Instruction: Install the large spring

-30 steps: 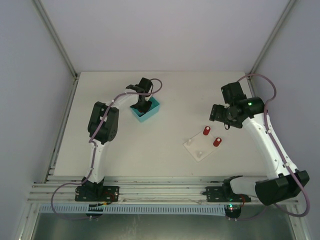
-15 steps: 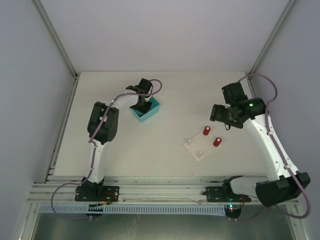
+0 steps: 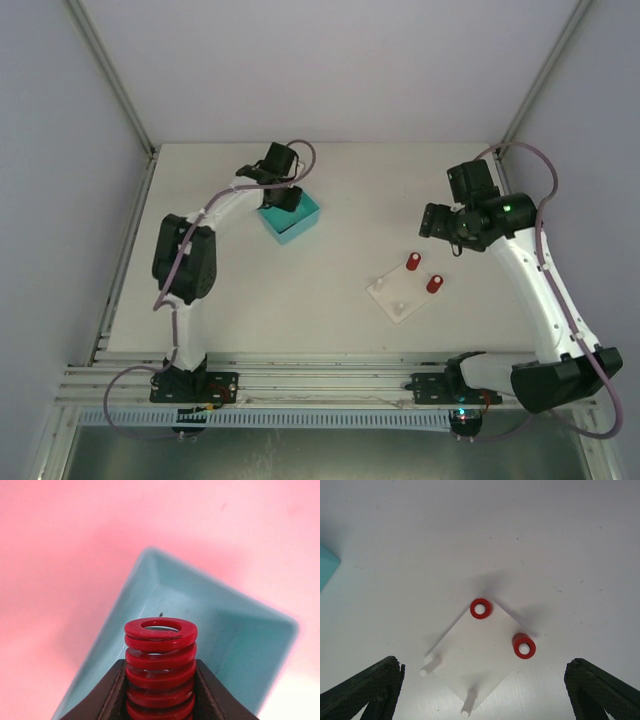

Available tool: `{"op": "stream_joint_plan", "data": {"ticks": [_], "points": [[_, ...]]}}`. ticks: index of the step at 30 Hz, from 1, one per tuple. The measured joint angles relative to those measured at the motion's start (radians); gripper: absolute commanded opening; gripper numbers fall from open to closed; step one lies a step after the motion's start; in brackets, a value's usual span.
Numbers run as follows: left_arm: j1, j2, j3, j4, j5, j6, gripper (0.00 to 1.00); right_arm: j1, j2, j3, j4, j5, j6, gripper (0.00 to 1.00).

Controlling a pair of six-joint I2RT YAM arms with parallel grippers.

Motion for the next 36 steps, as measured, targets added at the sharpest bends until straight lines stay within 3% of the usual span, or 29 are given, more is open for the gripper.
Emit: {"op": "stream_joint_plan", "data": {"ticks": [9,16,17,22,36], "points": [[-0.004,-0.273,-0.253,0.324,0.225,-0.021,0.10,0.000,0.096,0.116,0.006,-0.108,0.000,0.86],[-0.077,-0.393,-0.483,0.565,0.370,0.089,0.07,0.000,0.165,0.168,0.035,-0.292,-0.009,0.78],[-0.093,-0.404,-0.500,0.590,0.388,0.111,0.03,-0.001,0.176,0.178,0.038,-0.328,-0.011,0.76],[-0.157,-0.427,-0.527,0.705,0.471,0.193,0.01,0.001,0.230,0.196,0.070,-0.501,-0.020,0.67],[-0.233,-0.398,-0.505,0.785,0.637,0.245,0.00,0.072,0.290,0.201,0.100,-0.709,-0.034,0.67]]}}
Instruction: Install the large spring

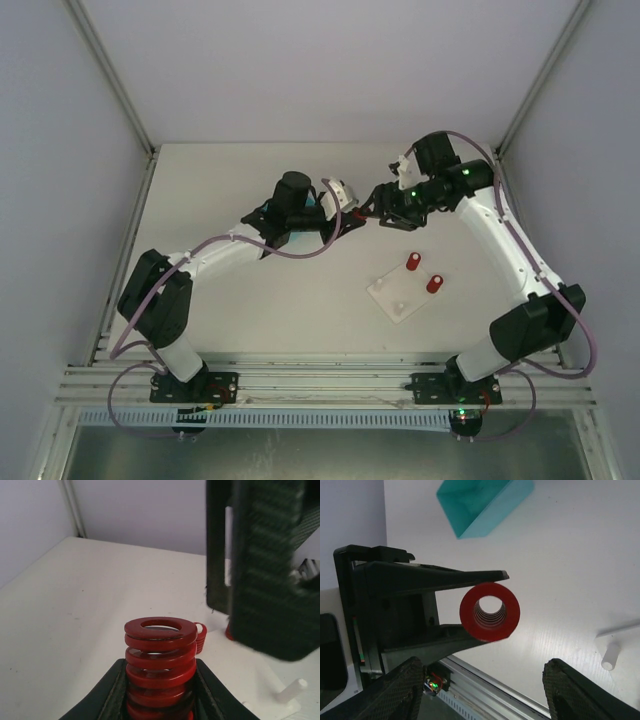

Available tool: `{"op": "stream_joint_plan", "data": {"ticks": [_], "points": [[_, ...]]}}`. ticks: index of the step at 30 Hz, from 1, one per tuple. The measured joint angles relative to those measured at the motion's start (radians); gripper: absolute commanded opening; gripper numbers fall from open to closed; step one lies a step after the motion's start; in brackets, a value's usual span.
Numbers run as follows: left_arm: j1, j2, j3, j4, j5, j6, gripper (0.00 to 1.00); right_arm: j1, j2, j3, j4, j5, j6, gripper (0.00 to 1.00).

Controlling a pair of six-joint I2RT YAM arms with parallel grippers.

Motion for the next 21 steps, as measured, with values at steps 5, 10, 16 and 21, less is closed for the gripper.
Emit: {"op": "stream_joint_plan", "data": {"ticks": [5,10,16,21], "points": [[0.000,0.000,0.006,0.000,0.038,0.014,0.00,0.002,0.027,0.019,0.004,-0.005,0.000,0.67],[0.000,-0.001,0.006,0.000,0.070,0.018,0.00,0.002,0.046,0.021,0.021,-0.005,0.003,0.65],[0.000,-0.005,0.006,0.000,0.083,0.019,0.00,0.006,0.064,0.021,0.039,-0.014,0.009,0.53],[-0.001,-0.014,0.006,0.000,0.081,0.029,0.00,0.016,0.074,0.019,0.047,-0.039,0.012,0.46]]}}
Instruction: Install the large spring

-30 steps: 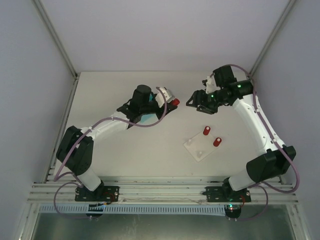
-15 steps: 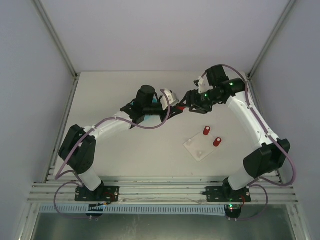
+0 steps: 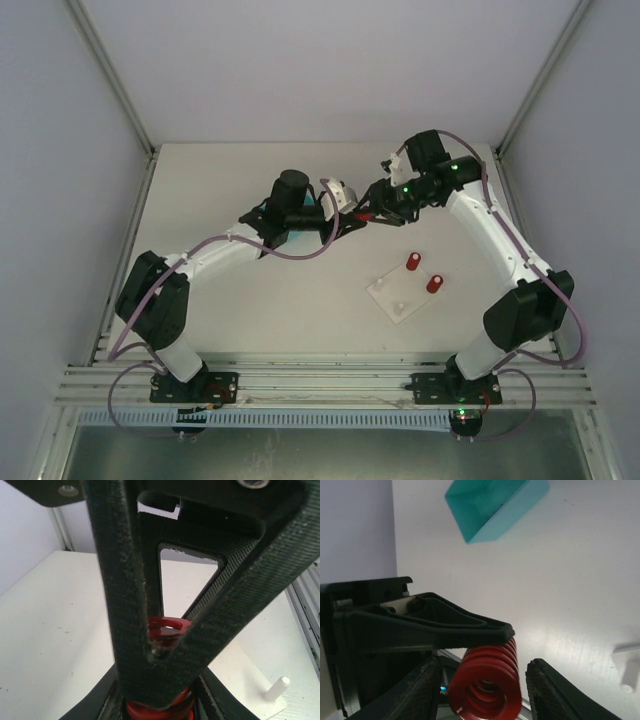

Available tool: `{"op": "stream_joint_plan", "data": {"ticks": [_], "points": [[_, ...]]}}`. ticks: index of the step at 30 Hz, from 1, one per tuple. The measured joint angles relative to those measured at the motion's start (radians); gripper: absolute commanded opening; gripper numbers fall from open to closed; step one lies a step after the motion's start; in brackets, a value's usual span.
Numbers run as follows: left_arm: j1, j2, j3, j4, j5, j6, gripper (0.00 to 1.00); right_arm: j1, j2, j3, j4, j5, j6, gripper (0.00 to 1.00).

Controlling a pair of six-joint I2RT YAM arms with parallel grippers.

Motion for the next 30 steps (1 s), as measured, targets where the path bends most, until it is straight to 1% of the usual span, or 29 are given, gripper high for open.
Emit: {"op": "stream_joint_plan", "data": {"ticks": [8,9,11,13,15,17,18,19,25,30], "points": [[0.000,-0.005,-0.001,-0.019,-0.007,0.017,0.00,0.005,-0.010,-0.053,0.055,-0.033,0.016,0.13],[0.000,-0.006,-0.001,-0.022,-0.008,0.018,0.03,0.005,-0.010,-0.056,0.058,-0.035,0.016,0.09],[0.000,-0.006,-0.001,-0.023,-0.011,0.021,0.17,0.005,-0.011,-0.058,0.064,-0.034,0.017,0.05],[0.000,-0.008,-0.001,-0.026,-0.017,0.025,0.33,0.005,-0.017,-0.064,0.069,-0.029,0.017,0.00],[-0.002,-0.011,-0.001,-0.027,-0.026,0.030,0.47,0.006,-0.029,-0.070,0.071,-0.014,0.016,0.00],[-0.006,-0.020,-0.002,-0.029,-0.047,0.036,0.71,0.008,-0.048,-0.080,0.071,0.015,0.016,0.00],[-0.006,-0.025,-0.003,-0.029,-0.056,0.038,0.91,0.010,-0.065,-0.092,0.069,0.039,0.013,0.00],[-0.006,-0.031,-0.003,-0.029,-0.071,0.036,1.00,0.011,-0.080,-0.102,0.065,0.063,0.011,0.00],[0.005,-0.055,-0.013,-0.029,-0.160,0.025,0.99,0.011,-0.196,-0.175,0.004,0.239,-0.031,0.00],[0.010,-0.054,-0.018,-0.040,-0.296,0.003,0.99,0.018,-0.307,-0.270,-0.066,0.364,-0.080,0.00]]}}
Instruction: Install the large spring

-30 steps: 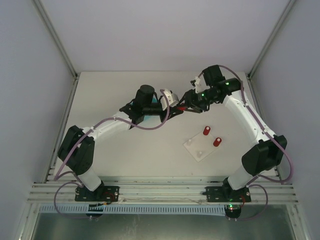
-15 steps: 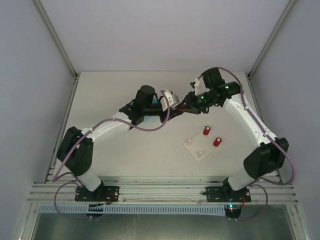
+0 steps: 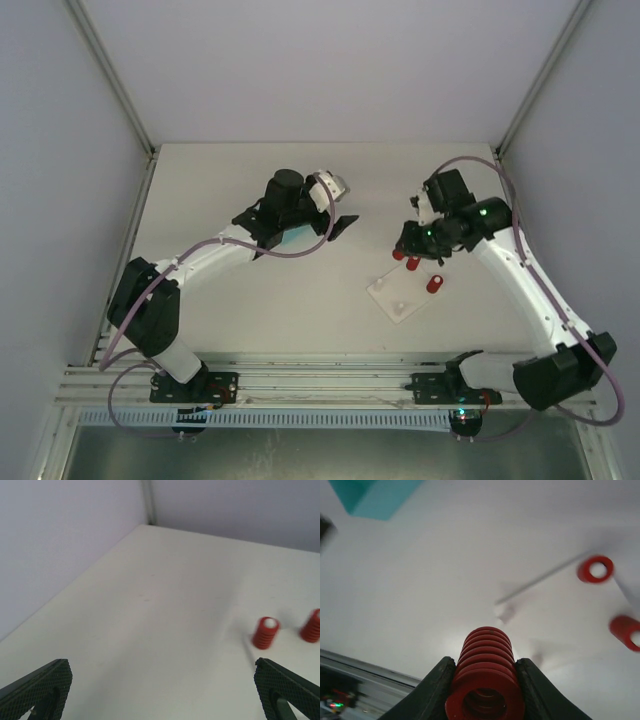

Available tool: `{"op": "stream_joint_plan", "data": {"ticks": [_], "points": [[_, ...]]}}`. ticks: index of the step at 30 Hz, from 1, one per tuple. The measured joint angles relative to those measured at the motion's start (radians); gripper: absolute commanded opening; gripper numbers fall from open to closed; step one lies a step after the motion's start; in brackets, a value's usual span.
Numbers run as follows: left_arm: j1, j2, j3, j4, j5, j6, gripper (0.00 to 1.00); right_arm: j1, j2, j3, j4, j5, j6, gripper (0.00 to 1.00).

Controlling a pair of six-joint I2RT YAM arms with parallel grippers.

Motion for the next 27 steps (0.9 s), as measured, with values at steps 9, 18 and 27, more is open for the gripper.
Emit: {"op": "stream_joint_plan", "data": {"ticks": [9,18,27], "points": [[0.018,0.003,0.000,0.003,-0.337,-0.127,0.99,0.079,-0.136,-0.166,-0.113,0.135,-0.018,0.00],[0.116,0.127,0.135,-0.127,-0.365,-0.329,0.99,0.198,-0.178,-0.304,-0.106,0.204,0.040,0.00],[0.249,0.129,0.135,-0.173,-0.290,-0.494,0.99,0.264,-0.169,-0.407,-0.016,0.270,0.094,0.00]]}}
